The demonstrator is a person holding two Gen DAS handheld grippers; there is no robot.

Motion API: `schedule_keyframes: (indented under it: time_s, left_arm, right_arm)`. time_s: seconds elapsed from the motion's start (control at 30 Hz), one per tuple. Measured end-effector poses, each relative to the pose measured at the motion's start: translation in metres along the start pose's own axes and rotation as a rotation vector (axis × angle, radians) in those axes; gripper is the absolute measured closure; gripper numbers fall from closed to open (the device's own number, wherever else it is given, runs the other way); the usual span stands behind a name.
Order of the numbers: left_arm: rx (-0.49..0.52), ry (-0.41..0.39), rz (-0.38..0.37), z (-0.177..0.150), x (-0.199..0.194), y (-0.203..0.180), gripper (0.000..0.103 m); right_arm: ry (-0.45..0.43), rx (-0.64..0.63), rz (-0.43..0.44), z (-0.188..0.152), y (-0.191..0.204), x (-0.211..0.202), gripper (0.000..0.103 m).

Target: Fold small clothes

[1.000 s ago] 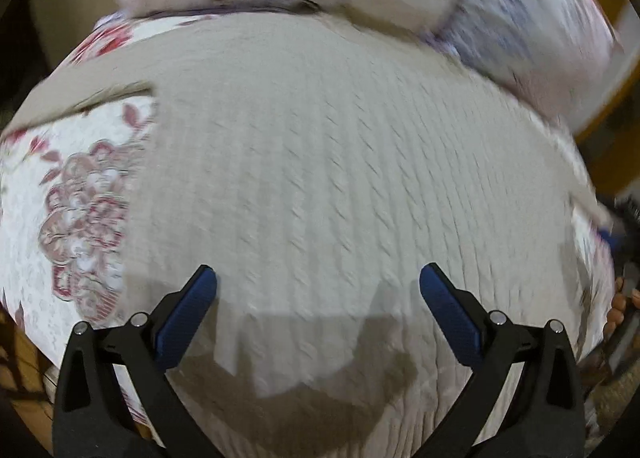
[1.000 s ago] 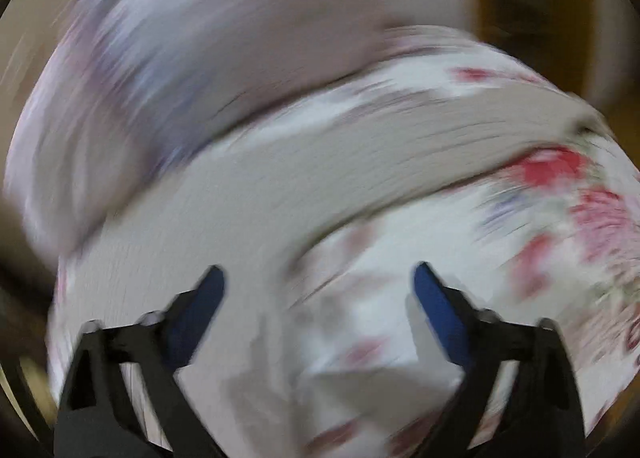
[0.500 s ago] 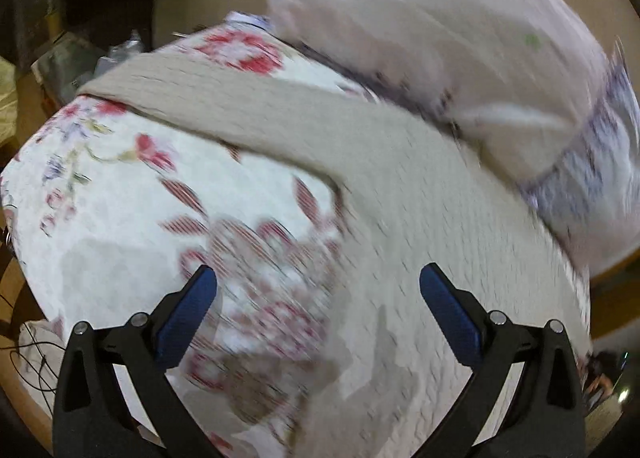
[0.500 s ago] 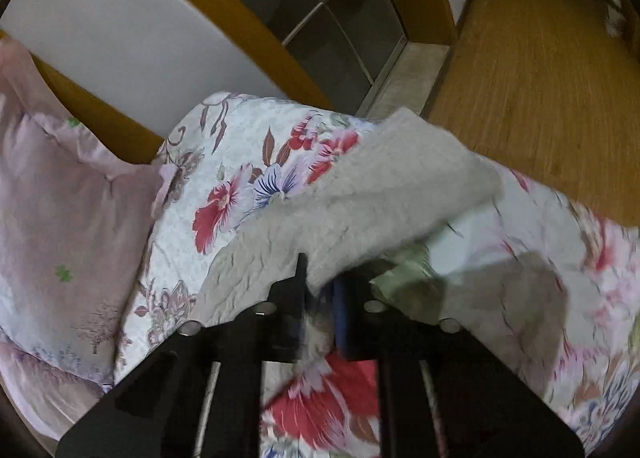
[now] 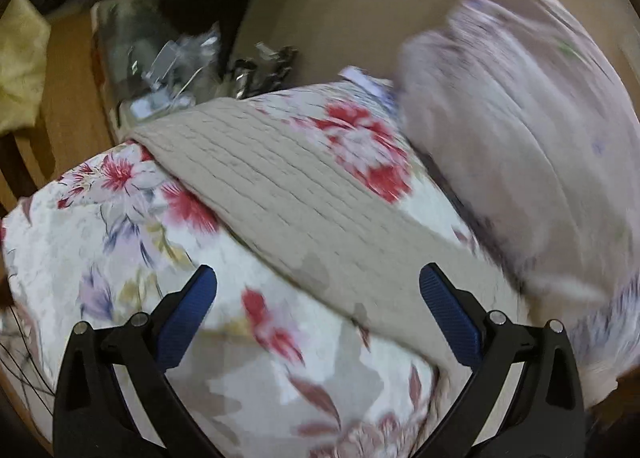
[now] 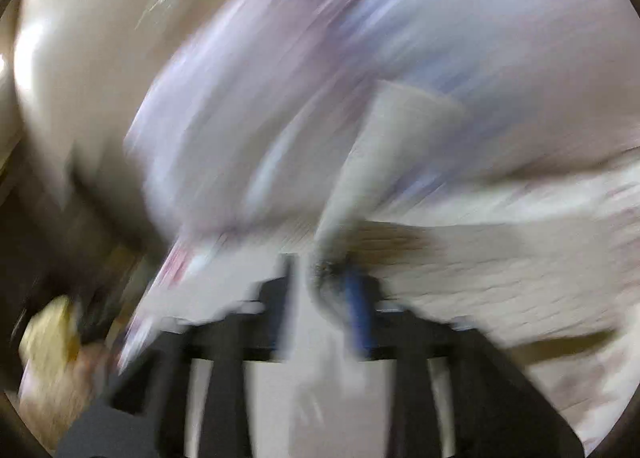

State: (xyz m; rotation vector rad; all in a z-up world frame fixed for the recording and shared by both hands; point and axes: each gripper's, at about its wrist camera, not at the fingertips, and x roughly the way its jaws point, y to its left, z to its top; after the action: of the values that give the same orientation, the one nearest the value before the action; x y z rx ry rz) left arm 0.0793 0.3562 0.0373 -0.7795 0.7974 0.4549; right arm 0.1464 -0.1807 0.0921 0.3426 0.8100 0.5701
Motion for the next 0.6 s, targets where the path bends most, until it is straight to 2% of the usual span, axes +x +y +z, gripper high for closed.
schedule_keyframes:
  time_s: [0.07,0.13,0.17,0.27,0.43,0.47,0.53,0.57,0.6]
  left_arm:
    - [-0.043,-0.003,0.014,0.011,0.007,0.011,0.002]
    - [-0.090,-0.001,0.019,0.022,0.013,0.024,0.004]
    - [-0.111,-0.001,0.019,0.026,0.015,0.031,0.006]
    - [-0.202,-0.015,-0.011,0.038,0.015,0.054,0.020]
    - [-0.396,-0.014,-0.094,0.059,0.022,0.093,0.062]
    - [-0.413,-0.014,-0.101,0.060,0.023,0.097,0.066]
    - [-0.424,-0.005,-0.090,0.067,0.029,0.101,0.088]
    - [-0.413,0.004,-0.075,0.069,0.031,0.100,0.094]
    - [-0.387,-0.002,-0.075,0.071,0.030,0.094,0.096]
  right_arm:
    - [0.084,-0.024,0.045,-0.022,0.030,0.026,0.046]
    - [0.121,-0.027,0.063,-0.040,0.043,0.037,0.043]
    - [0.128,-0.025,0.054,-0.043,0.041,0.037,0.041]
    - [0.139,0.026,-0.034,-0.042,0.017,0.036,0.039]
    - [0.112,0.180,-0.137,-0.052,-0.030,0.014,0.038]
    - [0.114,0.184,-0.148,-0.052,-0.034,0.013,0.038]
    - [0.126,0.186,-0.159,-0.059,-0.037,0.011,0.037]
    - [0.131,0.185,-0.160,-0.062,-0.036,0.009,0.037]
    - [0.141,0.181,-0.162,-0.066,-0.037,0.008,0.037]
